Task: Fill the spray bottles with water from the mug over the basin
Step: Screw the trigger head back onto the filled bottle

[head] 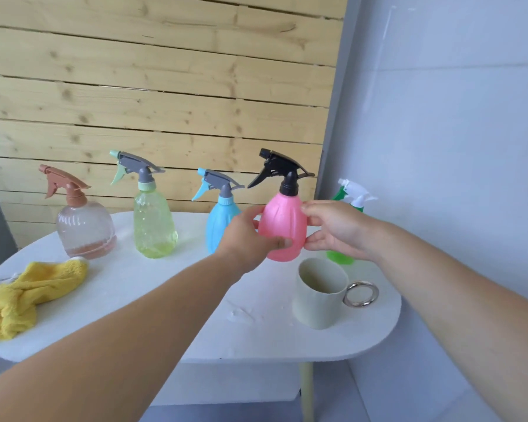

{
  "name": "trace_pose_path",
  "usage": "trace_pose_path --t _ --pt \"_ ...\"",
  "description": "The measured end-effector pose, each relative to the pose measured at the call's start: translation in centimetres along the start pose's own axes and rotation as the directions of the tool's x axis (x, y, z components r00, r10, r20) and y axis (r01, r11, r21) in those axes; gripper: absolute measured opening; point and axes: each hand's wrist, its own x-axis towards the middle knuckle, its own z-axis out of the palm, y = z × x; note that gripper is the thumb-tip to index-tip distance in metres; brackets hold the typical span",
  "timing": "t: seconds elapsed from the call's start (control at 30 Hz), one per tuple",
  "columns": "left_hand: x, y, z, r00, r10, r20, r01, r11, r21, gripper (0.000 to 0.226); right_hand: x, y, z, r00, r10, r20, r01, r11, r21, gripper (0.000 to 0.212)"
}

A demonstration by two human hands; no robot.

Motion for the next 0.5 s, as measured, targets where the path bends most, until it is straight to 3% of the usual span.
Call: trace_pose_path --t 0.5 --pt "4.4 -2.6 4.5 0.998 -0.069 0.006 0.069 0.997 0.031 0.082 4.9 3.2 -2.1 0.998 0.06 -0.001 -0.06 0.998 0.002 0.033"
